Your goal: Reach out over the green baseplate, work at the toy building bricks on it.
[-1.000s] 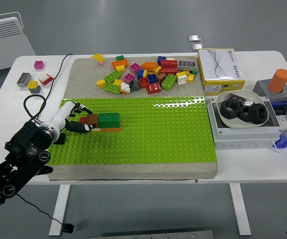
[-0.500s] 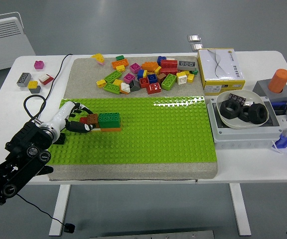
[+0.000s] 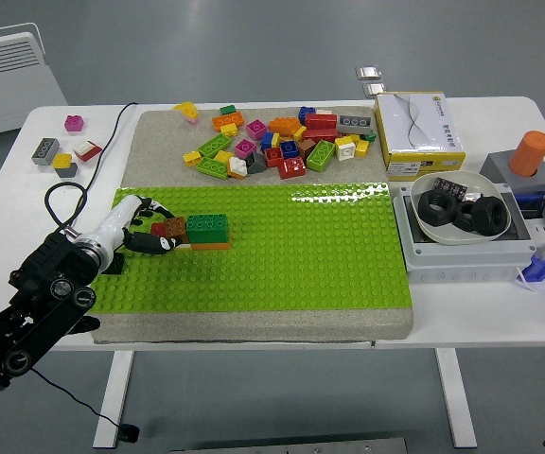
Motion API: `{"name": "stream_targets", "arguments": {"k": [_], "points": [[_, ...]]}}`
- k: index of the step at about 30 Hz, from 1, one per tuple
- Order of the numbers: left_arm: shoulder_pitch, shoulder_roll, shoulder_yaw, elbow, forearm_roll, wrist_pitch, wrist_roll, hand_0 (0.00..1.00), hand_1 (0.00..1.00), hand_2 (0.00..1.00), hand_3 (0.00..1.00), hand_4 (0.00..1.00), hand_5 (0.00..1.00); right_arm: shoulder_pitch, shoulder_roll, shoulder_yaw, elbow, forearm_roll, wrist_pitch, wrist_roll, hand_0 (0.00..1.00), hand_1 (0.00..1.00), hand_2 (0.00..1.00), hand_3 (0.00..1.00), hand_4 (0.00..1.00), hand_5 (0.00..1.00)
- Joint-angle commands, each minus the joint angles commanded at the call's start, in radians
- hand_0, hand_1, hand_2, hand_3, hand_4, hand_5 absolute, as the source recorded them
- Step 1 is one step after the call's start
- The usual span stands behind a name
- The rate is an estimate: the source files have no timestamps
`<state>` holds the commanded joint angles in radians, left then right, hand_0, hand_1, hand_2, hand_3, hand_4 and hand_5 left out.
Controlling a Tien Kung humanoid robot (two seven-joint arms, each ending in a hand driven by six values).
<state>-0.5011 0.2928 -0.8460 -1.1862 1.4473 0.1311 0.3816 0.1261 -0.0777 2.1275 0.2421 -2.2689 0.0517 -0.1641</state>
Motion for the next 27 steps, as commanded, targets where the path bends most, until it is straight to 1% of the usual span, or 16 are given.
{"name": "stream_targets", "arguments": {"k": [15, 27], "points": [[-0.008, -0.002, 0.0, 0.004, -0.002, -0.007, -0.004, 0.876, 0.899, 0.842, 0.534, 0.449, 0.002, 0.003, 0.0, -0.004, 0.0, 0.0, -0.001, -0.001, 0.512, 0.681, 0.645, 0.73, 0.796, 0.789], [-0.011, -0.002, 0.0, 0.006, -0.001, -0.018, -0.003, 0.87, 0.902, 0.844, 0.538, 0.463, 0.002, 0.003, 0.0, -0.006, 0.0, 0.0, -0.001, -0.002, 0.512, 0.681, 0.645, 0.73, 0.796, 0.788]]}}
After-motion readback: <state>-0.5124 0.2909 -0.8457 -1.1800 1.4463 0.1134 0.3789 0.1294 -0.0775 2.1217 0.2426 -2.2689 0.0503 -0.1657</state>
